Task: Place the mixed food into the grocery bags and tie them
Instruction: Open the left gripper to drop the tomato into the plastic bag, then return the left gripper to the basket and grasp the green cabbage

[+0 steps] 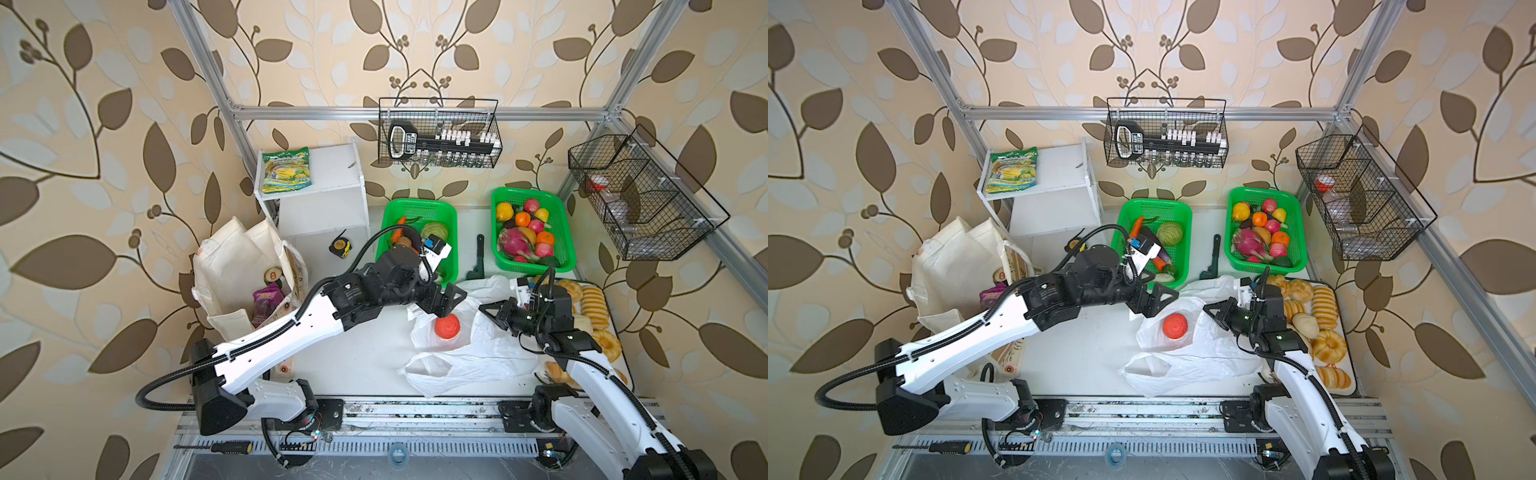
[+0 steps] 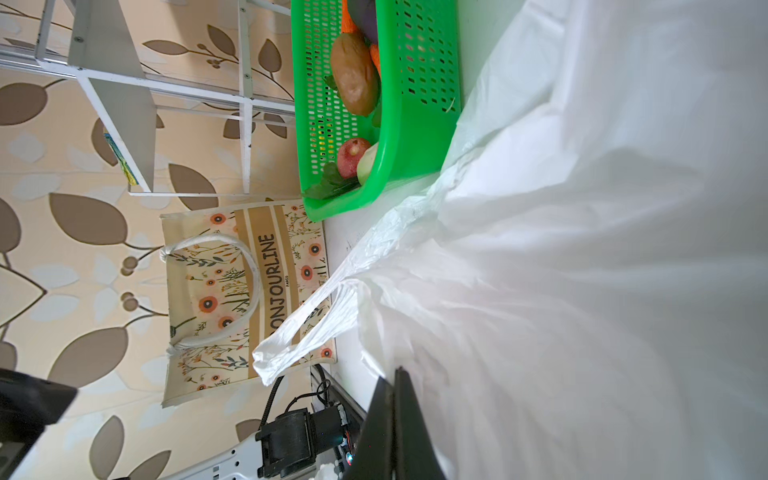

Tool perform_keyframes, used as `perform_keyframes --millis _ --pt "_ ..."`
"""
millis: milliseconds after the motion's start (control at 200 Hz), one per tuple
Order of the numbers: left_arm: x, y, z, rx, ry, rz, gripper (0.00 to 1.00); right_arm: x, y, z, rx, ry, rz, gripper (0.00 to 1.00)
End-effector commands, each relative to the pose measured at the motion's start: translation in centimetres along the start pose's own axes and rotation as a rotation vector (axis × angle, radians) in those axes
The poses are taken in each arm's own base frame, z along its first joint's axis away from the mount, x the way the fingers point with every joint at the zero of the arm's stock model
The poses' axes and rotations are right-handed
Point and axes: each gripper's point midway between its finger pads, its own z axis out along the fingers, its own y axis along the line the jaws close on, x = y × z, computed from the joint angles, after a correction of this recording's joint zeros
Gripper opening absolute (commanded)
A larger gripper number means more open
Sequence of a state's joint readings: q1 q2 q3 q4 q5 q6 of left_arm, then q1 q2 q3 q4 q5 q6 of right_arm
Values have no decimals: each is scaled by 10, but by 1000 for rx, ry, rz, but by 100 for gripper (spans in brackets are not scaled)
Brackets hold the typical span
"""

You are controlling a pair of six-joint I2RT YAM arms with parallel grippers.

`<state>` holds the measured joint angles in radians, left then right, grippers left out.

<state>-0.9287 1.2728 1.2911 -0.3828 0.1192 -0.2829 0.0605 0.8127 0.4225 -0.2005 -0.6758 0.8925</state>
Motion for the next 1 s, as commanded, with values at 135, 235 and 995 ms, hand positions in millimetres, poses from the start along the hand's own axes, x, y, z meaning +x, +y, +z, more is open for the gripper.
perform_keyframes --millis 135,235,995 --pt "-16 123 11 -303 55 -175 92 -1 -8 -2 40 -18 -11 0" --pt "-23 143 29 -334 83 -165 93 -1 -10 -2 45 -23 -4 0" --pt "-31 274 195 -465 238 -210 99 -6 0 -7 42 -39 -29 0"
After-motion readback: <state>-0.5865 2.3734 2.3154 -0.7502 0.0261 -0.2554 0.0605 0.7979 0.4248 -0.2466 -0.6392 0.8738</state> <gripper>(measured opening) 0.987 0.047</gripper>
